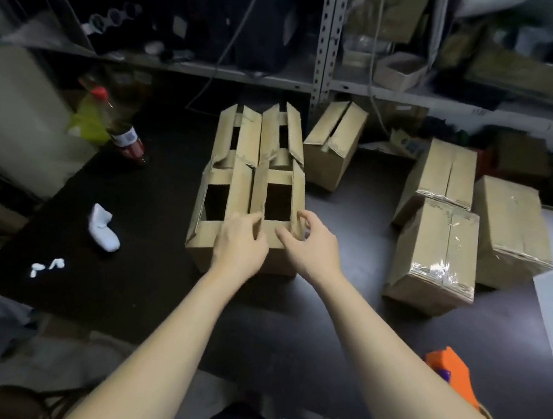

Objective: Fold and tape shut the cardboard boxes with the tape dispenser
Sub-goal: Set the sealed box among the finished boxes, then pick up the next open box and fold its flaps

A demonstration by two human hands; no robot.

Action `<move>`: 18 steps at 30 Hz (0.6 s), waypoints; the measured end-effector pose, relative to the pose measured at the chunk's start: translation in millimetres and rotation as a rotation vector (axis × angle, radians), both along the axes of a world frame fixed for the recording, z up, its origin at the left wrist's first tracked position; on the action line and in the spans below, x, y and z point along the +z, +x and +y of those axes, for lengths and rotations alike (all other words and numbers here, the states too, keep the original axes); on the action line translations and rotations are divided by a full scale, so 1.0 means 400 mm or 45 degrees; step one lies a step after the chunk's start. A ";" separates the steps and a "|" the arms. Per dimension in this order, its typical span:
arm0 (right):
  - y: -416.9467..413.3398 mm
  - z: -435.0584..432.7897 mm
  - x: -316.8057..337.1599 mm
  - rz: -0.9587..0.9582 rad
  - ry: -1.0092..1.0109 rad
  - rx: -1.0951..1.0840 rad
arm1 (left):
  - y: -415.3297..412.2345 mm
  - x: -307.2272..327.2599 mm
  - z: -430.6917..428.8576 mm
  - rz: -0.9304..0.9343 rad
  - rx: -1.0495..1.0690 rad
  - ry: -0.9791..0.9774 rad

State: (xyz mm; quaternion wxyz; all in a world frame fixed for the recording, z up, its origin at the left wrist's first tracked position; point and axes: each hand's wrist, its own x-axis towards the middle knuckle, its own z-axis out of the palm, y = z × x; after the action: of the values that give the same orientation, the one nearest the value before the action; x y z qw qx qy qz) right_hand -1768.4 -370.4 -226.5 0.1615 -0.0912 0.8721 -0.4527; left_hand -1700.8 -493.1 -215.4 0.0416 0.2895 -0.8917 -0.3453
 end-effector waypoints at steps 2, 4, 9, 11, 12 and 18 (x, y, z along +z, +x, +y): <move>0.003 -0.012 -0.011 0.020 0.037 -0.005 | -0.007 -0.009 -0.006 -0.003 -0.075 -0.027; 0.003 -0.018 -0.014 0.009 0.026 -0.060 | -0.016 -0.015 -0.008 -0.035 -0.127 0.021; 0.000 0.001 -0.020 -0.054 -0.083 -0.210 | -0.043 -0.039 0.001 -0.039 -0.131 0.067; 0.003 0.015 -0.022 -0.045 -0.076 -0.257 | -0.054 -0.038 0.012 0.026 -0.096 0.112; 0.005 0.023 -0.023 -0.038 -0.074 -0.289 | -0.060 -0.037 0.017 0.045 -0.073 0.149; 0.024 0.111 -0.020 -0.023 -0.068 -0.398 | -0.049 -0.032 0.080 0.066 -0.059 0.372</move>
State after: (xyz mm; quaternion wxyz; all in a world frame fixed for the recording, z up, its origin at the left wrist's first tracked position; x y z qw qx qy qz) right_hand -1758.7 -325.8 -234.7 0.0945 0.0453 0.8618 -0.4963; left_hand -1720.5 -461.0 -228.1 0.0141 0.2627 -0.8371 -0.4796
